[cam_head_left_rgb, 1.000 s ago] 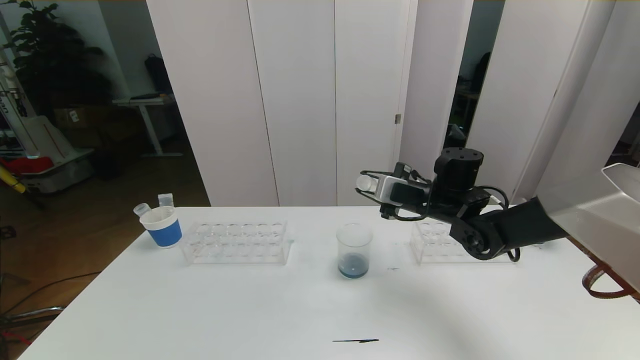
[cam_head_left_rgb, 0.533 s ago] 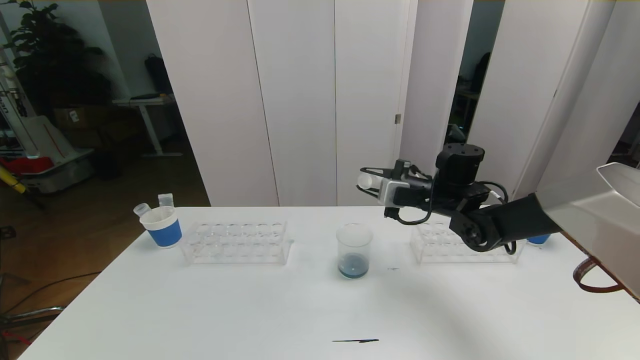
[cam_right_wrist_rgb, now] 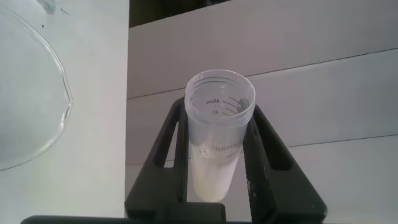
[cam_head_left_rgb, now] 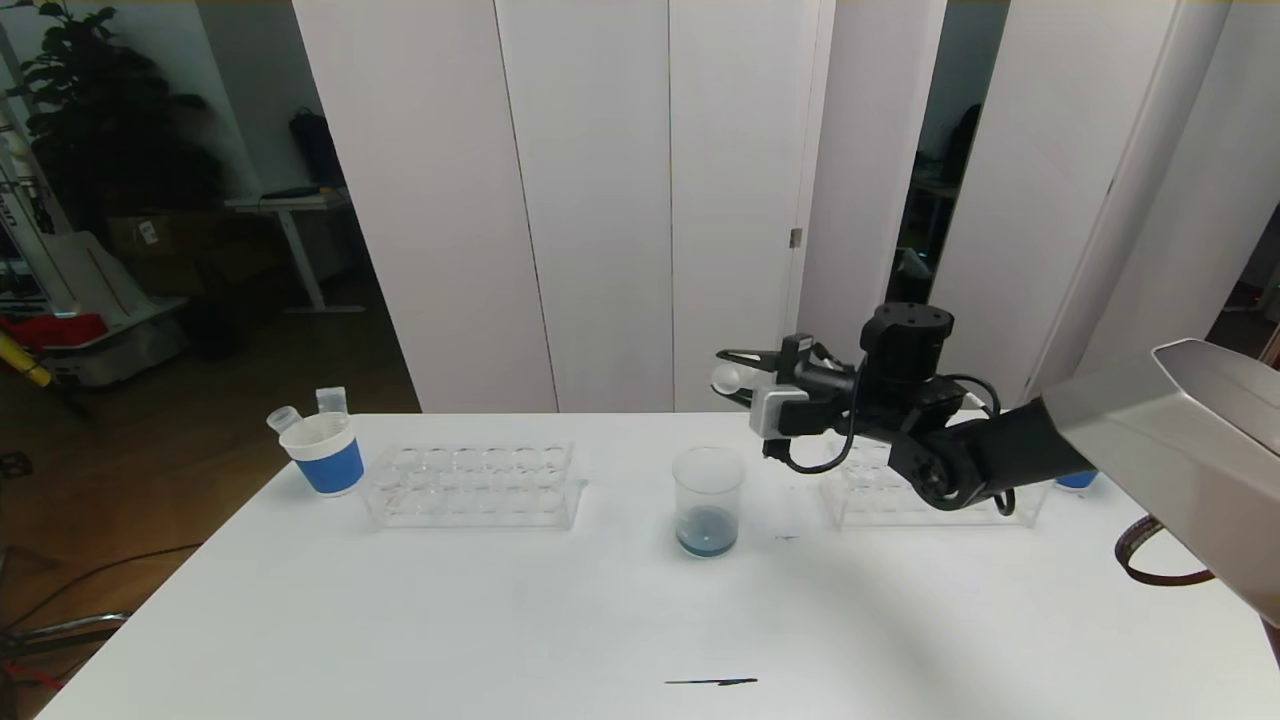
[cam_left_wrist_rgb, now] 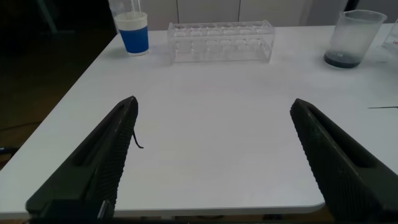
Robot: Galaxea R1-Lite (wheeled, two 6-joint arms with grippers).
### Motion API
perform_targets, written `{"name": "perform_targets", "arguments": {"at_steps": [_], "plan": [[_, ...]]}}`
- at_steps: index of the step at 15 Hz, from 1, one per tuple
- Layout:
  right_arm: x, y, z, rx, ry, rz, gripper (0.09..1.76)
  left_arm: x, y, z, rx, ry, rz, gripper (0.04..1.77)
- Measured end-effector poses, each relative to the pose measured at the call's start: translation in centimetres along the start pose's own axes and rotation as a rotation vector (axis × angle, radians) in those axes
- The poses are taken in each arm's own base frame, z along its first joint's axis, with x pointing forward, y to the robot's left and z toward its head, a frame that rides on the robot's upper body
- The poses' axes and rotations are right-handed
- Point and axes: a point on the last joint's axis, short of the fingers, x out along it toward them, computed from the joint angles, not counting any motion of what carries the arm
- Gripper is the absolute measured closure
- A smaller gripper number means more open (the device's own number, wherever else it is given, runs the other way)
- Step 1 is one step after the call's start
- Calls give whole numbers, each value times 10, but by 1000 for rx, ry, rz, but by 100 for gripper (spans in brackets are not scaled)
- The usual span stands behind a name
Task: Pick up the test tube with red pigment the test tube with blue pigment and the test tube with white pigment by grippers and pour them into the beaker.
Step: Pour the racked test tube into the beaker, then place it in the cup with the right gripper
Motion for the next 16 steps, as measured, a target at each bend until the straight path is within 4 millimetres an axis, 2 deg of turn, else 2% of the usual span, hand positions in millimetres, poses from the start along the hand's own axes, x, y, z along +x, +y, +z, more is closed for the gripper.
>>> {"name": "perform_targets", "arguments": {"at_steps": [16], "plan": [[4,7,-5,-190,3,6,125,0,0,0,0,0,0,6]]}}
